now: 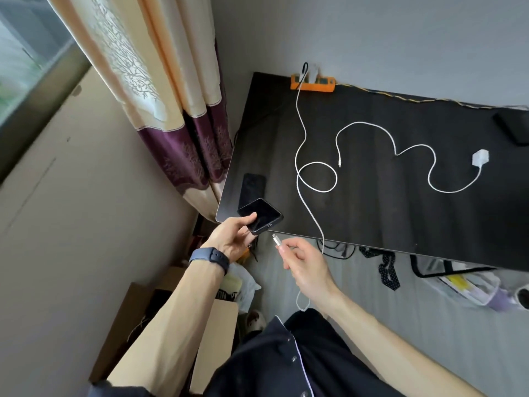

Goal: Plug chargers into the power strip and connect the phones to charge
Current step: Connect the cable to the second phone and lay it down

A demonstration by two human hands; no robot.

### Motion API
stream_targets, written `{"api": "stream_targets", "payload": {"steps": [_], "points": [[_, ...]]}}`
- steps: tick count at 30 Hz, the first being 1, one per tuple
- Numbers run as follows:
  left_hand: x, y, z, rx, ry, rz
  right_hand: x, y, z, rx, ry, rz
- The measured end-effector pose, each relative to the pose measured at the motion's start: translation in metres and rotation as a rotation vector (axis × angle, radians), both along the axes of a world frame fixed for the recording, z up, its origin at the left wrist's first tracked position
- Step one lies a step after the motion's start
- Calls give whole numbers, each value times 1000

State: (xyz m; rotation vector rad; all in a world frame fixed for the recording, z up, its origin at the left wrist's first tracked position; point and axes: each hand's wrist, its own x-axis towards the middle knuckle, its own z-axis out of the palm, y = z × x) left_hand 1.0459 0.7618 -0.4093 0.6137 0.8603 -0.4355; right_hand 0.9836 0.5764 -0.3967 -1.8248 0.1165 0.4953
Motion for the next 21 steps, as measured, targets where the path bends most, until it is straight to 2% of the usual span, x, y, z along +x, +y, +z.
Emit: {"api": "stream_targets", "payload": {"steps": [10,21], "points": [[-8,-8,3,28,13,7,-8,9,-9,9,-103,-82],[-3,-14,4,36,-10,-10,0,15,-5,-42,-57,-112]]}}
